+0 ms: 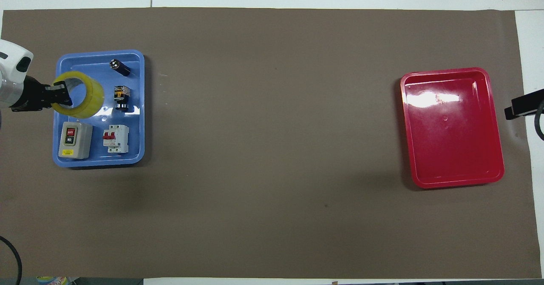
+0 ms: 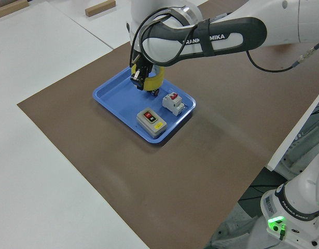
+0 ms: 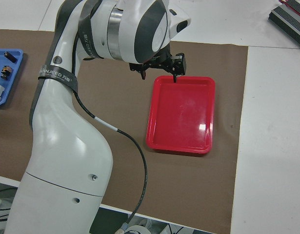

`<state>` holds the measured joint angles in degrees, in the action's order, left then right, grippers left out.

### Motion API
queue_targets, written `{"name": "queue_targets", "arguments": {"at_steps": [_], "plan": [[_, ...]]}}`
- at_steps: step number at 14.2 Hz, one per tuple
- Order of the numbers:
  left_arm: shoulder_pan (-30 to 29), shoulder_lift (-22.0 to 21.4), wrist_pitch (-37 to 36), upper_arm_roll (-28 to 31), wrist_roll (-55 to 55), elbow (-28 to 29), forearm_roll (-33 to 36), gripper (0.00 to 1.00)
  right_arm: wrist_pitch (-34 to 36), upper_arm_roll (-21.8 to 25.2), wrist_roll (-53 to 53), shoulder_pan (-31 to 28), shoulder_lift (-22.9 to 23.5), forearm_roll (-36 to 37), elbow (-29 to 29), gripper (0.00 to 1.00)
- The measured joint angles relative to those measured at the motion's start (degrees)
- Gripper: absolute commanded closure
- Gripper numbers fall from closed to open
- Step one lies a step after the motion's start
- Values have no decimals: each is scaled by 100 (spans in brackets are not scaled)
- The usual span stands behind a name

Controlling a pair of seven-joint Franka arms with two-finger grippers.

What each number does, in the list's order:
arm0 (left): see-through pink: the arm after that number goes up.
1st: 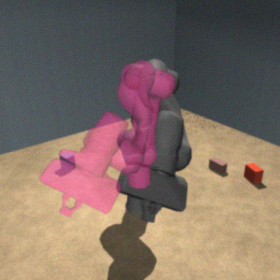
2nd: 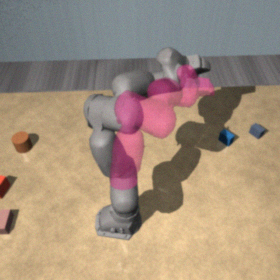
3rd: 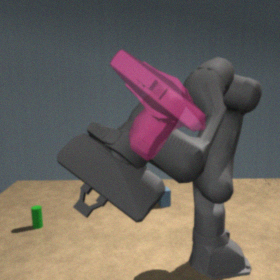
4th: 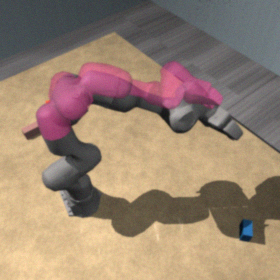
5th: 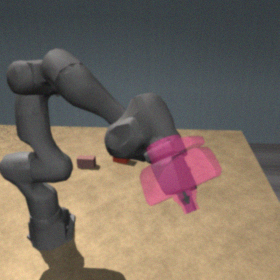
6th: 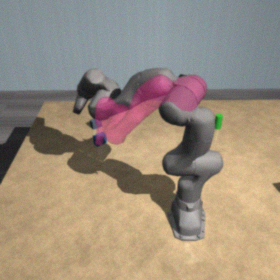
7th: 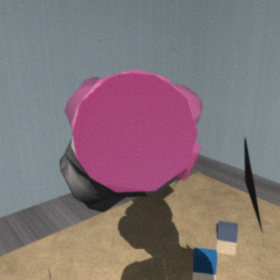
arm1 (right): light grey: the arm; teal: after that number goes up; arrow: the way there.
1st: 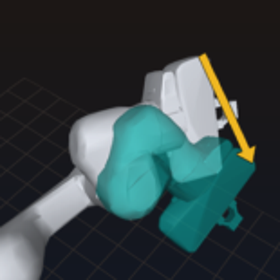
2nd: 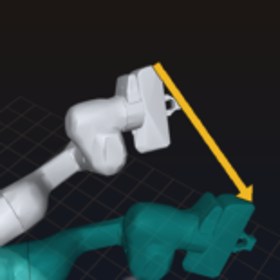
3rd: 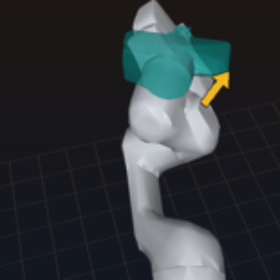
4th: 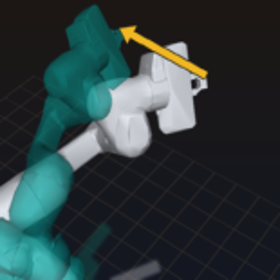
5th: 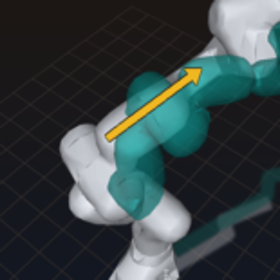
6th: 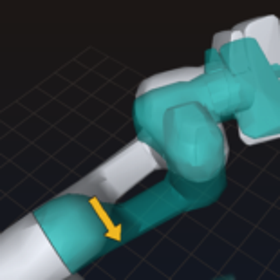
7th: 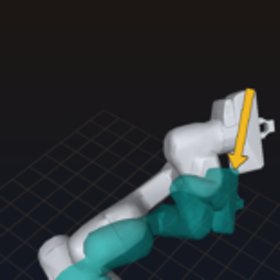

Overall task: Place and move tape with both arms
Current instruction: 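Close the left gripper on the yellow tape roll, then carry the tape with the left gripper toward the table center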

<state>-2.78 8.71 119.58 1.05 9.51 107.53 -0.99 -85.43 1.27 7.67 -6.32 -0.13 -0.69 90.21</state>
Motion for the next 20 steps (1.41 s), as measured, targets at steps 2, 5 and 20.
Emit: {"name": "queue_targets", "arguments": {"at_steps": [2,5,20], "plan": [[510,-89,-9,-14,503,68,1,100,0,0,0,0,0,0,0,0],[1479,58,171,-44,1799,240,398,100,4,0,0,0,0,0,0,0],[4420,1928,1551,-119,4545,-699,951,17,50,-1,0,0,0,0,4,0]]}}
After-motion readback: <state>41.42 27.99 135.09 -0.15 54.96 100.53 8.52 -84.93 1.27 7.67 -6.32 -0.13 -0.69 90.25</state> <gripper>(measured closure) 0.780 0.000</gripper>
